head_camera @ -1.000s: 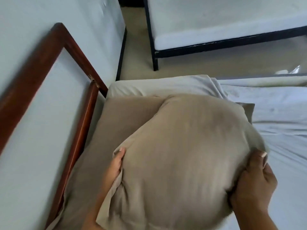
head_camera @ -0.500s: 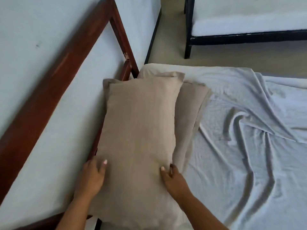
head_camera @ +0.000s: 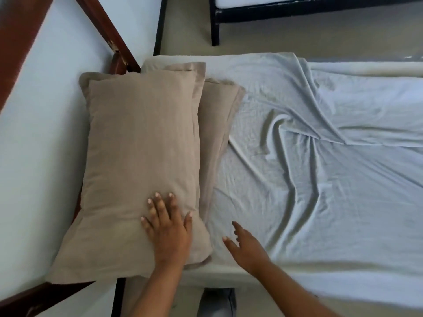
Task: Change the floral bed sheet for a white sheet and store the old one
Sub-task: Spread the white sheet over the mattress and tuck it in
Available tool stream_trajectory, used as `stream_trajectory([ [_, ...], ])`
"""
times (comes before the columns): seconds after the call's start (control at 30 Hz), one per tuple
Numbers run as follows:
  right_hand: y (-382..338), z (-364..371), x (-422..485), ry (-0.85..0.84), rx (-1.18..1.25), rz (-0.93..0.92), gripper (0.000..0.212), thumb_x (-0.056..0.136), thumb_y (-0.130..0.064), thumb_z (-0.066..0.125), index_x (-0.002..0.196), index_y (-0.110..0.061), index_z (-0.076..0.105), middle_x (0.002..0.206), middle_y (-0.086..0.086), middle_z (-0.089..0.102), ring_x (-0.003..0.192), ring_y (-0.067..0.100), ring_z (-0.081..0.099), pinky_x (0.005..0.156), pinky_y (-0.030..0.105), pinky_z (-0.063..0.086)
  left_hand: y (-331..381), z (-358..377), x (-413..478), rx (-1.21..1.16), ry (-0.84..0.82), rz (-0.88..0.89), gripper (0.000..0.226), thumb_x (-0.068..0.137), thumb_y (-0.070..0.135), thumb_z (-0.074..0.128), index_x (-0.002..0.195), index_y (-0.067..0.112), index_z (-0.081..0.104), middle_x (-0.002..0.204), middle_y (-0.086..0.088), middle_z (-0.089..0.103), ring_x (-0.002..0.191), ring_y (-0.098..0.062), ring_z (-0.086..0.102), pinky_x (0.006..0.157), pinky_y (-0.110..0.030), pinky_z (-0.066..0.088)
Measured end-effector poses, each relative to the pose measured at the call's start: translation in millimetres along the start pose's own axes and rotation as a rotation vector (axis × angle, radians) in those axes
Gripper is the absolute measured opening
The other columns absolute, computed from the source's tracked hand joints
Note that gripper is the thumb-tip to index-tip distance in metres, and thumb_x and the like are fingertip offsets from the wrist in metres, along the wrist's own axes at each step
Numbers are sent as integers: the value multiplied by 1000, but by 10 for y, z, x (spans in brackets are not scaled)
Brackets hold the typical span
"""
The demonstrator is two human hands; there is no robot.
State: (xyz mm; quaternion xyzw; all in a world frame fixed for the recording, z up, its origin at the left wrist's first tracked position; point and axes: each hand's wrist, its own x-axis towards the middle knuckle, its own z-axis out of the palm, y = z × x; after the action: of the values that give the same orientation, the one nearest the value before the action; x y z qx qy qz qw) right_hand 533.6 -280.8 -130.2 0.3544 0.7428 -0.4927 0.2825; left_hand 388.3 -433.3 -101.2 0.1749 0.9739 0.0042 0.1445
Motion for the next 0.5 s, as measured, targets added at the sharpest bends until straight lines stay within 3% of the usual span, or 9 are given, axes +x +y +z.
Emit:
stream_trajectory([
  [0.1,283,-312,-137,49,-108,-21,78,100,-63,41,163,-25,15,162,4,34,145,21,39,116,35,36,622,103,-245,-105,-161,79,72,102,56,19,160,15,12,167,-17,4,154,-35,2,122,-56,17],
  [0.23,678,-983,-510,87,-276,-78,77,101,-62,40,162,-23,14,163,7,29,147,27,34,116,43,37,1396,38,-665,-109,-403,130,75,103,57,24,160,19,-6,167,-6,-13,154,-25,-11,125,-41,3],
  [0.43,1285,-2240,-1313,152,-627,-105,83,97,-72,32,162,-24,11,167,12,17,150,33,27,115,50,35,2381,-449,-1144,-83,-429,261,78,102,59,26,160,18,-5,168,-6,-11,154,-26,-8,124,-41,7],
  [0.5,1416,-2664,-1612,175,-675,-91,90,92,-80,21,162,-24,11,168,12,13,151,34,25,115,51,33,2722,-654,-1254,-63,-408,332,78,102,60,26,160,17,-4,168,-7,-9,155,-26,-7,125,-40,7],
])
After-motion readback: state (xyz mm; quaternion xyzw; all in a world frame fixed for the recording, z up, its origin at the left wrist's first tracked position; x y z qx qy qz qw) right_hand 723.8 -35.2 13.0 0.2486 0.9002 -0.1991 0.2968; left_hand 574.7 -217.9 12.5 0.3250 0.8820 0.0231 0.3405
